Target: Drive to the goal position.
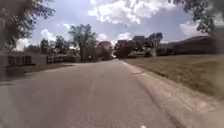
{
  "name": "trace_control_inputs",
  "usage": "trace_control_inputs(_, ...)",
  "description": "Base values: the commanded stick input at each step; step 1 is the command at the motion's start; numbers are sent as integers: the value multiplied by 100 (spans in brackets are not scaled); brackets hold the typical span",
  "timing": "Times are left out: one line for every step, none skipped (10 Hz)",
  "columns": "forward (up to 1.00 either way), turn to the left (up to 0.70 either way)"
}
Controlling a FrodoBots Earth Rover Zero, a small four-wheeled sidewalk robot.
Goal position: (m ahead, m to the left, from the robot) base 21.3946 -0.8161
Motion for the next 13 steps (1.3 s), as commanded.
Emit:
trace_control_inputs(70,0)
trace_control_inputs(70,0)
trace_control_inputs(70,0)
trace_control_inputs(70,0)
trace_control_inputs(70,0)
trace_control_inputs(70,0)
trace_control_inputs(70,0)
trace_control_inputs(70,0)
trace_control_inputs(70,0)
trace_control_inputs(70,0)
trace_control_inputs(70,0)
trace_control_inputs(70,0)
trace_control_inputs(70,0)
